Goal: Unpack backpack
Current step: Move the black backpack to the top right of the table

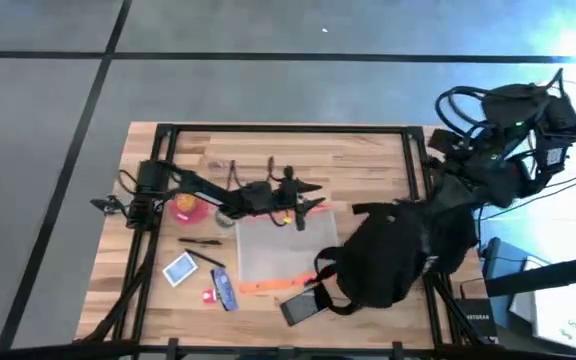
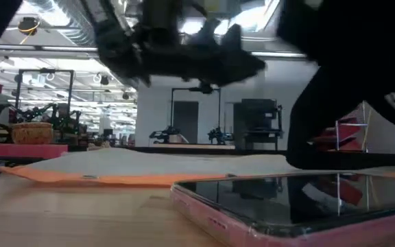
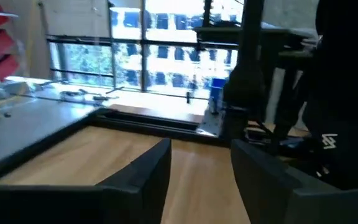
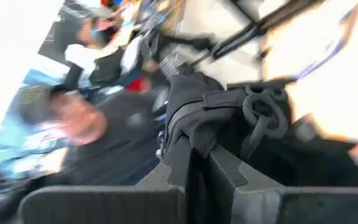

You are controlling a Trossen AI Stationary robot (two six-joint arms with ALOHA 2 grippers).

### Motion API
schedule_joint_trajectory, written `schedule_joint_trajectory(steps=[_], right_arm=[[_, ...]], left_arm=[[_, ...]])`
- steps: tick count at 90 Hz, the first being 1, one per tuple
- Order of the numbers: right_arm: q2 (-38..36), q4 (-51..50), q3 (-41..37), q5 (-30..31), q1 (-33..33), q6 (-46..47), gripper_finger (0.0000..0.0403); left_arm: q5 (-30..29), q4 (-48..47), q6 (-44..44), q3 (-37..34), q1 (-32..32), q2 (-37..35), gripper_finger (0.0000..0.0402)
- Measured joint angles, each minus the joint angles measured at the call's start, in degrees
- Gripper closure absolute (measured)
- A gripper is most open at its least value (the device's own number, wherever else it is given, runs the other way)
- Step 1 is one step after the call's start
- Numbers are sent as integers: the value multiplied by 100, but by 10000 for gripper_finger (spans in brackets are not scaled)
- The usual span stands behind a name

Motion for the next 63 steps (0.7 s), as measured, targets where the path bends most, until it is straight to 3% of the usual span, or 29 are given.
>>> schedule_joint_trajectory(steps=[13,27,36,51,63], right_arm=[[370,-555,0,1129,-2,-1328,393],[861,-1139,-13,2370,2,-2557,393],[990,-1143,-75,3251,-2,-3173,393],[935,-1158,-541,4802,-211,-3748,393],[796,-888,-1174,5693,-656,-3767,393]], left_arm=[[482,172,259,526,-292,525,248],[373,166,1383,625,-720,603,248],[-476,-202,2263,579,-946,528,248],[-2587,-850,3876,579,-1152,402,248],[-3202,-861,4477,579,-1265,402,248]])
